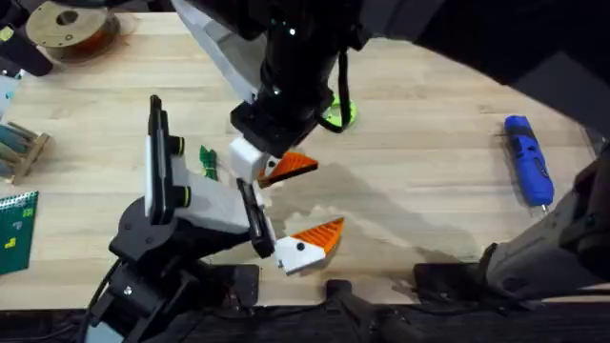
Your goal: Pick up the gripper from the table and insert it into the empty holder that is missing its gripper. Then pick up a screw, insert it into the mounting hole, and use the screwdriver to tighten it. Finally, clean up the table by picking up the vegetable and placing it into the bucket.
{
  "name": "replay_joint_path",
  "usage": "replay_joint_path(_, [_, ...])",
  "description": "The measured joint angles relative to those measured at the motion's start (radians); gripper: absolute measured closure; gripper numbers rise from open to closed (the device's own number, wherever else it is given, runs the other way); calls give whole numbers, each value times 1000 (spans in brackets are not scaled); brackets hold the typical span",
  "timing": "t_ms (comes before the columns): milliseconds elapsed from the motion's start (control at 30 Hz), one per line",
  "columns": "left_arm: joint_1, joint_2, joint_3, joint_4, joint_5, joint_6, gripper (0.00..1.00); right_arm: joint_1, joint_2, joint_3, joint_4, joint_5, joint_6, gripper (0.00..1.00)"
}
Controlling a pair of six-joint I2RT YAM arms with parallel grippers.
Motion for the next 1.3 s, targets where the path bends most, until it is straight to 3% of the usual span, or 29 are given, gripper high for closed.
replay_joint_path(67, [0,0,0,0,-1,-1,14,-5,0,0,-7,18,-4,175])
replay_joint_path(100, [0,0,0,0,-2,-1,14,-9,0,0,-8,22,-7,140])
replay_joint_path(467, [0,0,0,0,-1,0,14,-42,-11,-3,-4,7,-11,122])
replay_joint_path(633, [0,0,0,0,0,0,14,-85,-103,-59,-6,1,-5,121])
replay_joint_path(867, [0,0,0,0,0,0,15,-120,-346,-327,114,-32,70,120])
replay_joint_path(1067, [0,0,0,0,0,0,15,-145,-627,-586,170,-51,153,117])
replay_joint_path(1300, [0,0,0,0,0,0,15,-145,-972,-762,166,-110,193,115])
